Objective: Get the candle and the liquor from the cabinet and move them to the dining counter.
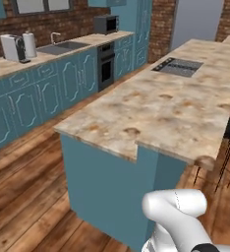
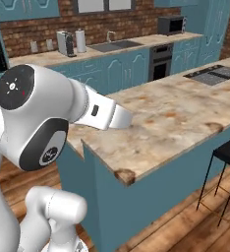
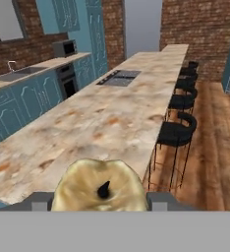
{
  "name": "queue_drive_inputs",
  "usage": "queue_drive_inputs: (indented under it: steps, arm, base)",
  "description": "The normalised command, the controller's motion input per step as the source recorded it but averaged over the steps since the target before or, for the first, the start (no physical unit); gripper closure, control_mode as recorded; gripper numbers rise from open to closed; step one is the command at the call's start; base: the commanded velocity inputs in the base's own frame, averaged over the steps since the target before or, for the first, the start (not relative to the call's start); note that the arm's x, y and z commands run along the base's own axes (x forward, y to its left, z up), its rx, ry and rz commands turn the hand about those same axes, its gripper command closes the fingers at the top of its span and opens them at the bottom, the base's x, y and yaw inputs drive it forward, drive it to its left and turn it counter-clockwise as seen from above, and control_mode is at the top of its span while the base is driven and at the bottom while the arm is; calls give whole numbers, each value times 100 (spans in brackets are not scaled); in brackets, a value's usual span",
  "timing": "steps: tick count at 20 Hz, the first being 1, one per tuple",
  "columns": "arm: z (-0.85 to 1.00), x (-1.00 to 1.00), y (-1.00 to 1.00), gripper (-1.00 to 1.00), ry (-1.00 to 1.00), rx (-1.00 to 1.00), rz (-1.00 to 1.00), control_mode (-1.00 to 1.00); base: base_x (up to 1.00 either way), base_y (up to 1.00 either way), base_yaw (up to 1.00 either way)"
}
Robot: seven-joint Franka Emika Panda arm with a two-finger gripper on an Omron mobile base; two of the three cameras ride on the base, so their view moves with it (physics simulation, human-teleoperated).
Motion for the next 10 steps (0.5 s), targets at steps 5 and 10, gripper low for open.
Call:
queue_drive_inputs:
  steps: [5,10]
  arm:
    - [0,0,0,100,0,0,0,100]
    - [0,0,0,100,0,0,0,100]
  base:
    - [18,-64,35]
    - [12,-66,35]
